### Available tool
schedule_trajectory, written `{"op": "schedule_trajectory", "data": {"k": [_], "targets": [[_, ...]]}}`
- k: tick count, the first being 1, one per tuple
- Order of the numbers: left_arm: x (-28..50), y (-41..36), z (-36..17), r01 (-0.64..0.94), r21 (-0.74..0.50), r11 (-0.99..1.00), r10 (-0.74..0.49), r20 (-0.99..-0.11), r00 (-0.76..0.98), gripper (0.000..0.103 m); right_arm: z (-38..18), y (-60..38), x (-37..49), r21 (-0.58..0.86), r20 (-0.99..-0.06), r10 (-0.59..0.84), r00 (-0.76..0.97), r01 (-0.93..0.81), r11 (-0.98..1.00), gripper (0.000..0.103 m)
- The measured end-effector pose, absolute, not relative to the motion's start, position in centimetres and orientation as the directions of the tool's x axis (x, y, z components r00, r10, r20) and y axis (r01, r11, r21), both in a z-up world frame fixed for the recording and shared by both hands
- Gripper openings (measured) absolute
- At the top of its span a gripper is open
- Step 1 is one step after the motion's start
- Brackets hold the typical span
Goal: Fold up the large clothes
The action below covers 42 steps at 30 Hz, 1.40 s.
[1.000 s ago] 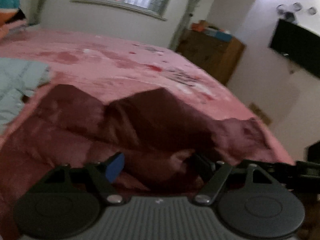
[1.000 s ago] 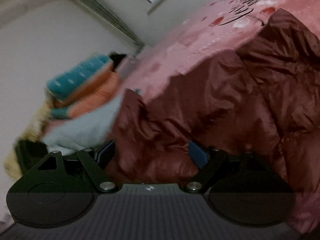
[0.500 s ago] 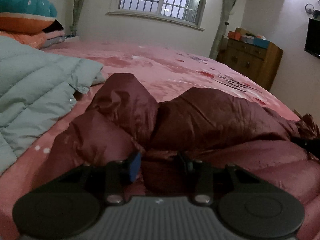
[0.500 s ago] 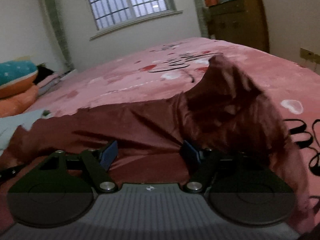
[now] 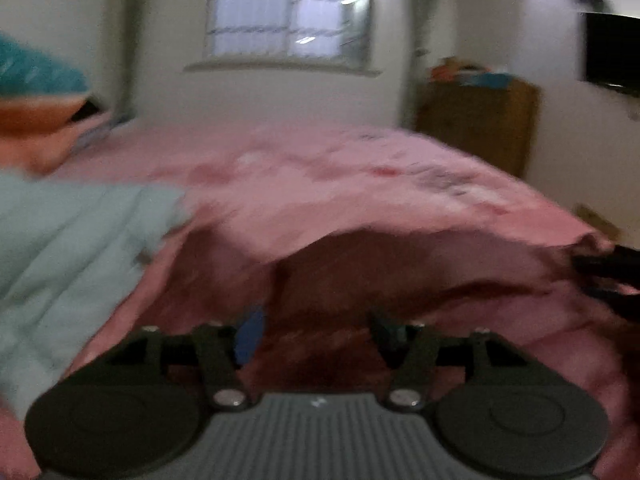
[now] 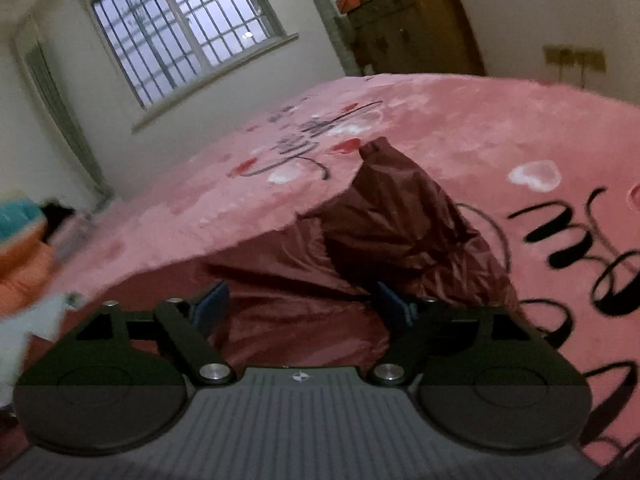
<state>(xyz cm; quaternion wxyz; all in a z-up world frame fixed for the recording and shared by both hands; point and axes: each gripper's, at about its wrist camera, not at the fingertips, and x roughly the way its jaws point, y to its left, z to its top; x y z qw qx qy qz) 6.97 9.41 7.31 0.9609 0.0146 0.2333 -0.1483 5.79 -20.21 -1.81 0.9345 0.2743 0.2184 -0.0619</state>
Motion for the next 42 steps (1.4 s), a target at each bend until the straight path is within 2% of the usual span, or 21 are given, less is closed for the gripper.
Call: {"op": "schedule_trajectory", "data": {"k": [5, 11, 14, 19, 22, 33, 42], "targets": [[8.0, 3.6, 8.6, 0.432, -0.021, 0.902, -0.397, -0.434, 0.809, 0.065, -0.1, -19.2, 5.0, 0.423, -0.412, -0.012, 0.911, 0.203, 0.883, 0.103], [11.7, -0.8, 6.1, 0.408, 0.042, 0.912, -0.332, -0.507, 0.796, 0.065, -0.8, -17.2, 6.0, 0.286, -0.455, -0.033, 0.89, 0.181, 0.941, 0.103], [12.8, -0.7, 5.2, 0.374, 0.042, 0.926, -0.3, -0.519, 0.801, 0.07, -1.0, -17.0, 5.8, 0.233, -0.488, -0.043, 0.872, 0.178, 0.956, 0.103], [13.6, -0.1, 3.6, 0.35, -0.001, 0.937, -0.296, -0.538, 0.789, 0.084, -1.9, -16.3, 5.6, 0.206, -0.512, -0.061, 0.857, 0.192, 0.96, 0.103], [14.2, 0.1, 2.7, 0.345, -0.037, 0.938, -0.307, -0.549, 0.777, 0.087, -2.7, -15.6, 6.1, 0.176, -0.516, -0.082, 0.853, 0.199, 0.964, 0.103], [14.3, 0.8, 0.2, 0.341, -0.085, 0.936, -0.335, -0.508, 0.794, 0.092, -3.2, -14.9, 6.1, 0.126, -0.514, -0.12, 0.85, 0.212, 0.969, 0.103], [14.2, 0.8, 0.7, 0.339, -0.083, 0.937, -0.332, -0.512, 0.792, 0.093, -3.2, -14.6, 6.1, 0.095, -0.509, -0.143, 0.849, 0.221, 0.971, 0.103]]}}
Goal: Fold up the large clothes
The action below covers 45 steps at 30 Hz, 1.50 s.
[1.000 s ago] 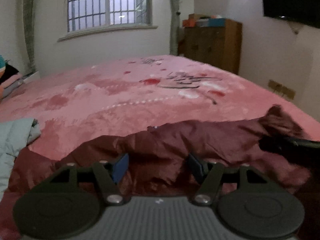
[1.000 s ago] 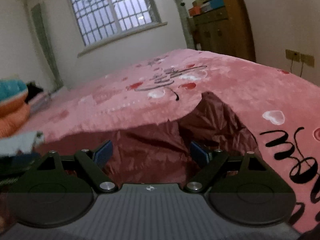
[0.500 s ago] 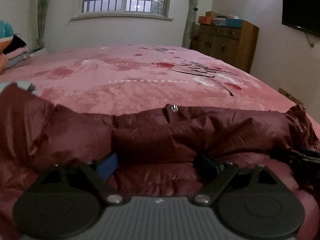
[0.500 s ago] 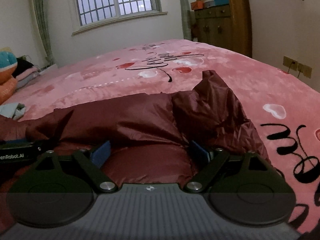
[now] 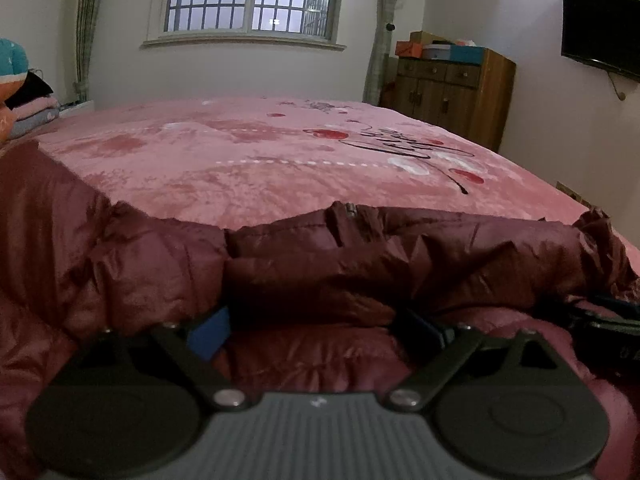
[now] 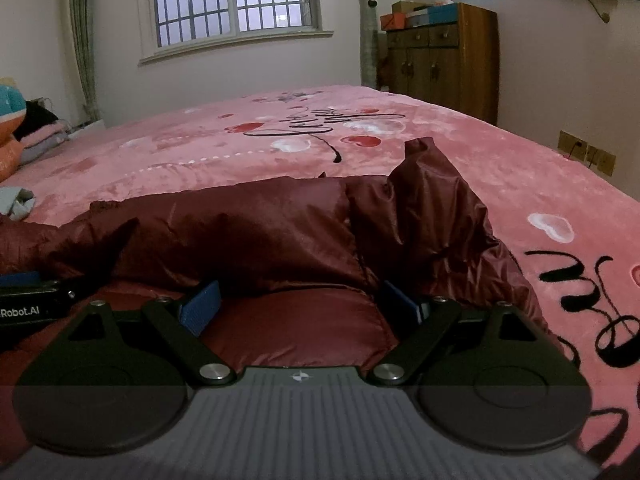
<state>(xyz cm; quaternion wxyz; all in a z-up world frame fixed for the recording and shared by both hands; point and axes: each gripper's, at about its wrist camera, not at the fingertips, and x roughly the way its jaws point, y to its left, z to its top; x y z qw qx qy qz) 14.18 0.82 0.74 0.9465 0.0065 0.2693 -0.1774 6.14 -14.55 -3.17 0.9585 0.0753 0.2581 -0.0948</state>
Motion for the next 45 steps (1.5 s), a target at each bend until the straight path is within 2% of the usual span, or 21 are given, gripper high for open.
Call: {"op": "schedule_trajectory", "data": {"k": [3, 6, 9, 12, 17, 20, 28, 33, 40, 45], "targets": [[13.7, 1.3, 2.3, 0.331, -0.081, 0.94, -0.324, -0.511, 0.796, 0.087, -2.5, -14.7, 6.1, 0.116, -0.509, -0.134, 0.85, 0.222, 0.968, 0.103], [12.7, 2.8, 4.5, 0.323, -0.065, 0.944, -0.315, -0.468, 0.826, 0.087, -0.9, -15.1, 5.5, 0.171, -0.494, -0.121, 0.861, 0.232, 0.958, 0.103], [12.3, 4.8, 5.9, 0.27, 0.011, 0.963, -0.238, -0.437, 0.867, 0.088, 1.3, -14.5, 4.8, 0.191, -0.445, -0.102, 0.889, 0.206, 0.96, 0.103], [12.7, 7.0, 6.0, 0.192, 0.083, 0.978, -0.136, -0.447, 0.884, 0.088, 2.7, -12.9, 4.6, 0.172, -0.423, -0.086, 0.902, 0.174, 0.97, 0.103], [13.3, 9.5, 4.1, 0.12, 0.086, 0.989, -0.063, -0.489, 0.87, 0.088, 2.2, -9.2, 5.1, 0.134, -0.444, -0.027, 0.896, 0.096, 0.986, 0.103], [13.4, 10.3, 2.9, 0.098, 0.047, 0.994, -0.062, -0.499, 0.865, 0.089, 0.9, -8.2, 5.7, 0.08, -0.483, -0.037, 0.875, 0.086, 0.993, 0.103], [13.1, 11.4, 1.0, 0.092, -0.039, 0.995, -0.099, -0.486, 0.868, 0.097, -0.3, -8.8, 6.5, 0.106, -0.501, -0.016, 0.865, 0.08, 0.991, 0.103], [13.3, 11.0, 0.7, 0.089, -0.03, 0.996, -0.092, -0.501, 0.86, 0.099, 0.1, -9.2, 6.4, 0.147, -0.503, 0.014, 0.864, 0.069, 0.987, 0.103], [12.5, 11.5, 2.6, 0.08, -0.015, 0.997, -0.076, -0.538, 0.84, 0.099, 1.1, -10.1, 6.2, 0.214, -0.51, 0.083, 0.856, 0.033, 0.976, 0.103], [9.9, 15.0, 5.1, 0.074, -0.145, 0.987, -0.142, -0.55, 0.823, 0.099, 4.5, -13.9, 4.8, 0.33, -0.487, 0.168, 0.857, 0.003, 0.944, 0.103]]}}
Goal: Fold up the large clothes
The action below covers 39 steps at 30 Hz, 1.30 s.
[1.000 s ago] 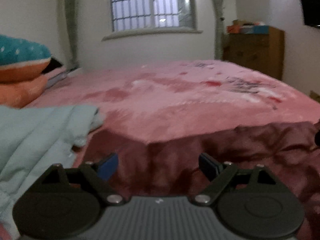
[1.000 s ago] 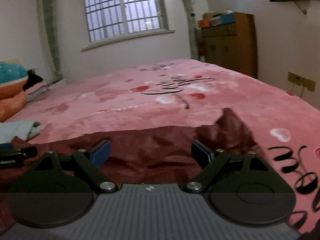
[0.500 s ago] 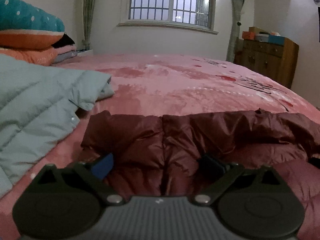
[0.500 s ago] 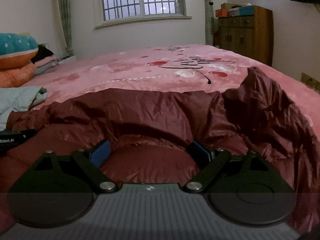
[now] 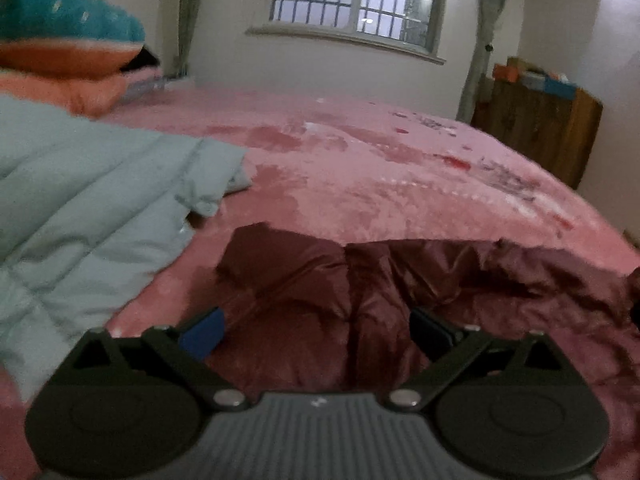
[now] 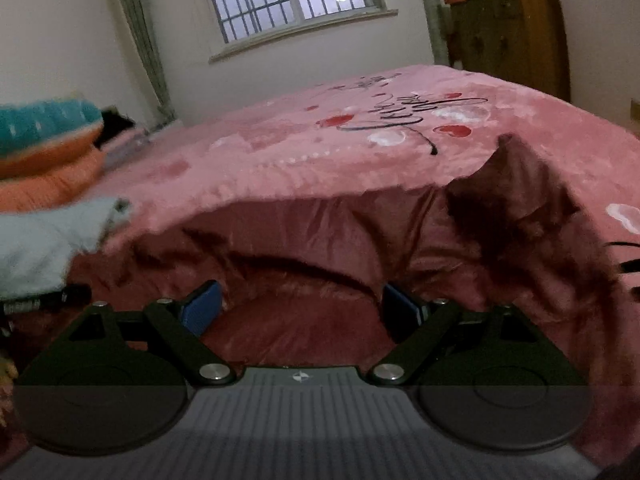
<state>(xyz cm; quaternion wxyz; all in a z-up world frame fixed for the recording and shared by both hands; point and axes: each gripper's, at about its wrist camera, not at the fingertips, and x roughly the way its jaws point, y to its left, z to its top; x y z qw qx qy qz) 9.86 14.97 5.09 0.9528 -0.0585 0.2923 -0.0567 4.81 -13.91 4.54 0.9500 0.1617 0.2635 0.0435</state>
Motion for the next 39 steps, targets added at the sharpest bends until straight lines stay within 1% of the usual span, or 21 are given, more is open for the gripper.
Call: {"op": "schedule_trajectory", "data": {"k": [2, 6, 8, 11, 13, 15, 16, 19, 21, 25, 27, 32, 35, 39], "targets": [[9.1, 16.7, 5.7, 0.066, -0.192, 0.979, -0.166, -0.569, 0.805, 0.099, 6.2, -16.1, 3.4, 0.36, -0.461, 0.16, 0.873, 0.019, 0.933, 0.103], [8.1, 20.2, 6.4, 0.037, -0.295, 0.955, -0.217, -0.605, 0.766, 0.099, 8.1, -21.6, 1.4, 0.437, -0.459, 0.125, 0.88, 0.101, 0.894, 0.103], [8.0, 21.3, 6.3, 0.04, -0.32, 0.947, -0.242, -0.621, 0.746, 0.099, 7.8, -24.5, 0.7, 0.469, -0.484, 0.101, 0.869, 0.161, 0.869, 0.103], [8.3, 22.8, 5.5, 0.024, -0.352, 0.936, -0.263, -0.649, 0.714, 0.099, 5.9, -27.4, -0.1, 0.48, -0.555, 0.081, 0.828, 0.239, 0.844, 0.103], [8.6, 23.7, 4.6, 0.018, -0.404, 0.915, -0.305, -0.659, 0.687, 0.099, 4.3, -29.2, -0.4, 0.517, -0.595, 0.117, 0.795, 0.266, 0.814, 0.103], [8.8, 24.1, 3.6, 0.037, -0.466, 0.884, -0.368, -0.646, 0.668, 0.099, 2.8, -30.5, -0.7, 0.569, -0.599, 0.161, 0.785, 0.275, 0.775, 0.103], [9.0, 24.1, 3.1, 0.043, -0.485, 0.873, -0.39, -0.643, 0.659, 0.099, 2.1, -31.1, -1.0, 0.607, -0.587, 0.194, 0.786, 0.269, 0.748, 0.103], [9.4, 23.8, 2.0, 0.048, -0.499, 0.865, -0.41, -0.649, 0.64, 0.099, 0.8, -32.0, -1.5, 0.711, -0.51, 0.27, 0.817, 0.224, 0.666, 0.103], [9.8, 23.6, 1.4, 0.039, -0.501, 0.865, -0.41, -0.66, 0.629, 0.099, 0.4, -32.6, -1.6, 0.741, -0.478, 0.304, 0.824, 0.192, 0.644, 0.103], [10.3, 23.2, 0.5, 0.046, -0.514, 0.856, -0.428, -0.657, 0.62, 0.099, 0.4, -31.6, -1.3, 0.755, -0.454, 0.36, 0.815, 0.137, 0.641, 0.103], [10.4, 23.2, 0.2, 0.056, -0.526, 0.849, -0.445, -0.653, 0.613, 0.101, 0.1, -31.0, -1.1, 0.758, -0.446, 0.402, 0.8, 0.099, 0.644, 0.103], [11.0, 23.5, -0.3, 0.102, -0.565, 0.819, -0.504, -0.623, 0.598, 0.102, -0.1, -28.2, 0.6, 0.756, -0.438, 0.484, 0.758, 0.02, 0.654, 0.103], [11.3, 23.5, -0.3, 0.124, -0.582, 0.804, -0.533, -0.612, 0.584, 0.102, -0.4, -27.4, 1.3, 0.795, -0.39, 0.558, 0.732, -0.038, 0.605, 0.103], [12.1, 23.0, -0.2, 0.153, -0.602, 0.784, -0.572, -0.604, 0.554, 0.102, -0.5, -25.8, 2.1, 0.82, -0.344, 0.597, 0.725, -0.077, 0.567, 0.103]]}}
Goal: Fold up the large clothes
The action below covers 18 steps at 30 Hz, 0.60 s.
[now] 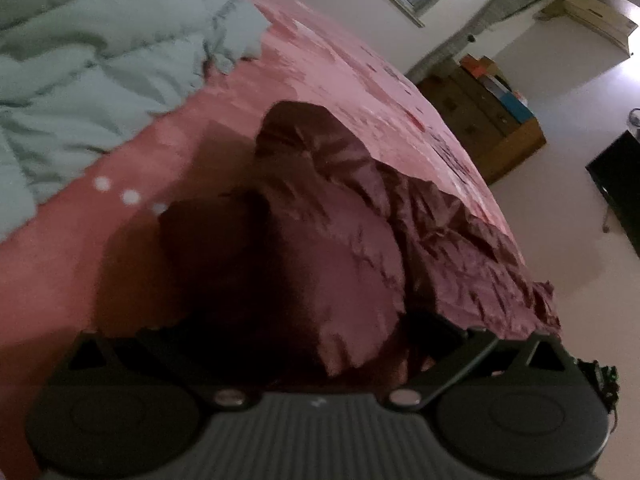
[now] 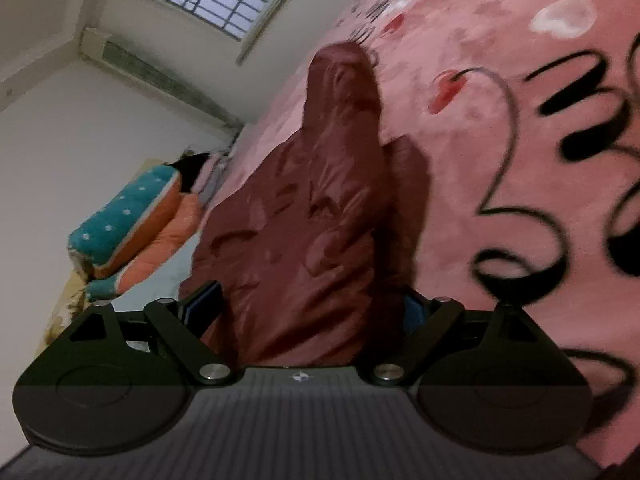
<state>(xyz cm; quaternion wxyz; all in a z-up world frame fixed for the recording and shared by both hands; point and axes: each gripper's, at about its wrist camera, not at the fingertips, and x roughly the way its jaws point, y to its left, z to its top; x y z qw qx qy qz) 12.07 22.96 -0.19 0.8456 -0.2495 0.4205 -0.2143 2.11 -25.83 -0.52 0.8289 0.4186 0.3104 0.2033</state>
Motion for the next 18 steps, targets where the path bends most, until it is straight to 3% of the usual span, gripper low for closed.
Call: {"op": "schedule_trajectory", "data": {"k": [5, 8, 9, 12, 16, 18], "targets": [[12.6, 21.9, -0.1, 0.177, -0.592, 0.786, -0.582, -0.614, 0.533, 0.101, -1.1, -25.4, 1.9, 0.864, -0.275, 0.59, 0.76, -0.073, 0.497, 0.103], [12.5, 21.6, 0.1, 0.16, -0.595, 0.788, -0.573, -0.613, 0.544, 0.098, -0.8, -25.4, 1.0, 0.849, -0.313, 0.549, 0.775, -0.031, 0.527, 0.079], [12.2, 21.3, 0.2, 0.161, -0.585, 0.795, -0.565, -0.616, 0.549, 0.092, -0.5, -25.1, 0.8, 0.842, -0.323, 0.54, 0.777, -0.024, 0.539, 0.068], [11.5, 20.0, 1.1, 0.175, -0.518, 0.837, -0.519, -0.65, 0.555, 0.069, 1.0, -23.8, 0.2, 0.793, -0.362, 0.493, 0.791, -0.016, 0.609, 0.052], [11.0, 19.0, 2.9, 0.17, -0.478, 0.862, -0.48, -0.66, 0.578, 0.04, 3.1, -22.5, -1.4, 0.701, -0.418, 0.39, 0.82, 0.019, 0.713, 0.043], [10.8, 18.4, 4.0, 0.178, -0.466, 0.867, -0.473, -0.654, 0.59, 0.034, 4.1, -21.7, -2.2, 0.656, -0.433, 0.336, 0.836, 0.036, 0.754, 0.039]]}}
